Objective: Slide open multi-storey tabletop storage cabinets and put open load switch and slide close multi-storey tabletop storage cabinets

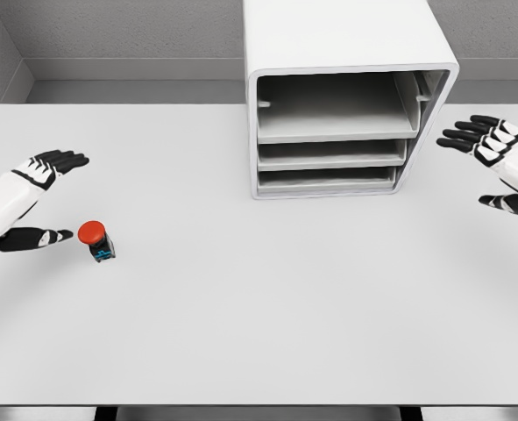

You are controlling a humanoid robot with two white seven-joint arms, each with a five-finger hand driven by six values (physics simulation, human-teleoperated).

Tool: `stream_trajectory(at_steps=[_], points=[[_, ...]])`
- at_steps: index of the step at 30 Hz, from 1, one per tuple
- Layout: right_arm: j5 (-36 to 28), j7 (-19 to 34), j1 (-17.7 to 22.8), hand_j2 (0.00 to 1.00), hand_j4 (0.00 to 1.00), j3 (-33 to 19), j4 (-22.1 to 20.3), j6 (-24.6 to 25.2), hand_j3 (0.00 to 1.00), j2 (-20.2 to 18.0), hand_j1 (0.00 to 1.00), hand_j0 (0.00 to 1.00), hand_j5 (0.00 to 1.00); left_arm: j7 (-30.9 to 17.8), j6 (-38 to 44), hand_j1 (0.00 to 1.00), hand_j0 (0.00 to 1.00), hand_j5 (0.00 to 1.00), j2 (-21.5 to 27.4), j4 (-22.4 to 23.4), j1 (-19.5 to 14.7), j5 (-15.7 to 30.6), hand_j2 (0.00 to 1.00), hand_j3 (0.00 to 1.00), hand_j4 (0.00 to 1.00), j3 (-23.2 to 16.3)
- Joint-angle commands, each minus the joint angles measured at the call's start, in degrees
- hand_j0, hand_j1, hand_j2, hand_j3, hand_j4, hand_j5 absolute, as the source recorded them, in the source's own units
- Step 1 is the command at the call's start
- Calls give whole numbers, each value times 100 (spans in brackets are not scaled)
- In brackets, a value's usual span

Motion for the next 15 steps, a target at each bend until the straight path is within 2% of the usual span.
stream_trajectory(at_steps=[1, 5, 6, 10, 12, 13, 14, 15], points=[[4, -51, 0, 100, 100, 20, -19, -7, 100, -24, 100, 100, 100, 2, 3, 100, 100, 100, -26, 19, 0, 21, 100, 100, 100, 0], [12, 28, -9, 100, 100, 20, -124, -7, 100, 55, 100, 100, 100, -6, 3, 100, 100, 100, -17, 19, 26, 4, 100, 100, 100, -9], [21, 28, -9, 100, 100, 20, -221, -7, 100, 98, 100, 100, 100, -277, 3, 100, 100, 100, 0, 45, 18, 4, 100, 100, 100, 8], [346, 37, -53, 100, 100, 20, -221, -7, 100, 855, 100, 100, 100, -1966, 3, 100, 100, 100, -35, 89, 44, 109, 100, 100, 100, 422], [452, 63, -88, 100, 100, 20, -230, -7, 100, 995, 100, 100, 100, -2274, 3, 100, 100, 100, -87, 81, 44, 109, 100, 100, 100, 527], [452, 282, -149, 100, 100, 11, -230, -7, 100, 1048, 100, 100, 100, -2598, 3, 100, 100, 100, -105, 89, 53, 118, 100, 100, 100, 650], [443, 529, -193, 97, 97, 2, -230, -7, 97, 1109, 97, 97, 97, -2897, 3, 100, 100, 100, -184, 89, 62, 118, 100, 100, 100, 799], [443, 652, -202, 91, 91, -7, -230, -7, 91, 1206, 91, 91, 91, -2962, 3, 100, 100, 100, -342, 63, 53, 135, 100, 100, 100, 1010]])
